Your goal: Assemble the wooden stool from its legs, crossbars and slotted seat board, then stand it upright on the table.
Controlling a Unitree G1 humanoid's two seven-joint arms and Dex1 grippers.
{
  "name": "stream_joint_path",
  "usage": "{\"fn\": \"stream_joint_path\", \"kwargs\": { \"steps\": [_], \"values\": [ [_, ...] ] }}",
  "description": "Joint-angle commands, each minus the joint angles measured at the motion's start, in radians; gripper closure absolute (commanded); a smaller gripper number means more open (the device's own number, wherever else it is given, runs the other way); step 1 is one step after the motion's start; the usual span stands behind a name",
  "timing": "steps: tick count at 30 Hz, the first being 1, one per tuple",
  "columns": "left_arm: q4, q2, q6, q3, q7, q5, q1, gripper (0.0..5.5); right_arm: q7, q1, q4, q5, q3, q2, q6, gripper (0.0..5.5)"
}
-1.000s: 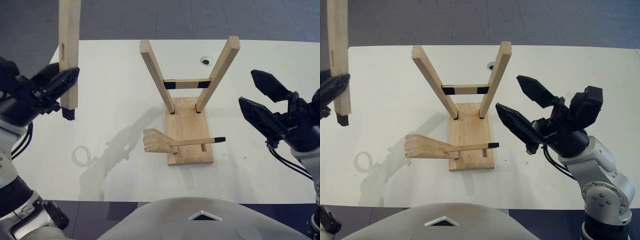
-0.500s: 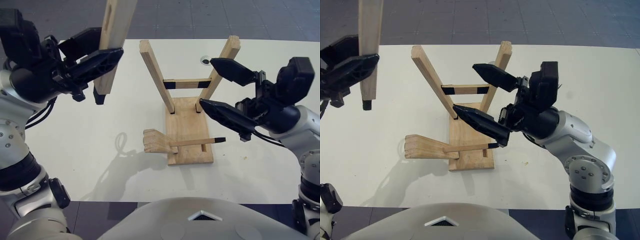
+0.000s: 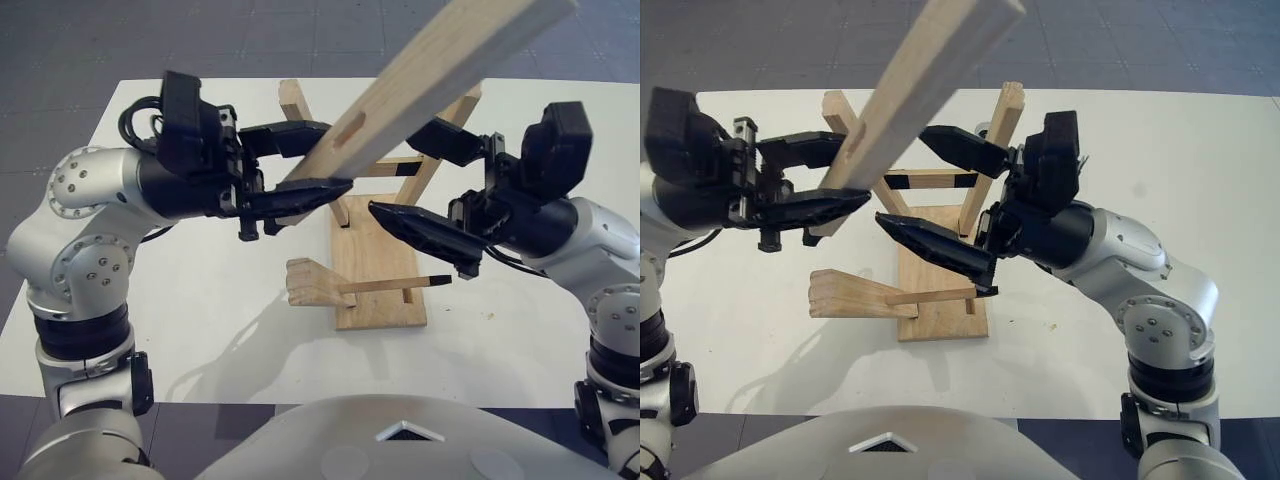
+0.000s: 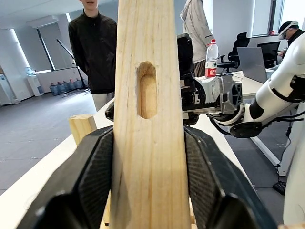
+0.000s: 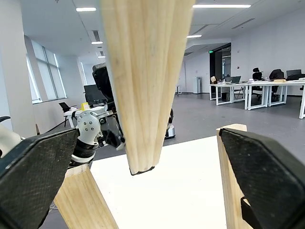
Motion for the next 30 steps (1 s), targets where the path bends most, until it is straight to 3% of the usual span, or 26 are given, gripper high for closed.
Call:
{"fn": "stream_joint_path", "kwargs": {
  "steps": [1, 15, 30],
  "values": [
    [0.062, 0.004, 0.023, -0.046, -0.06, -0.009, -0.024, 3.44, 0.0, -0.036, -0.006, -0.005, 0.019, 0.004, 0.03, 0.0],
    [0.122, -0.022, 0.016, -0.104, -0.09, 0.014, -0.02, 3.44, 0.024, -0.096, 0.008, -0.038, 0.1, 0.044, 0.069, 0.0],
    [0.137, -0.021, -0.001, -0.101, -0.113, 0.023, 0.01, 3.45, 0.009, -0.105, 0.035, -0.036, 0.123, 0.139, 0.088, 2.75]
  ]
}}
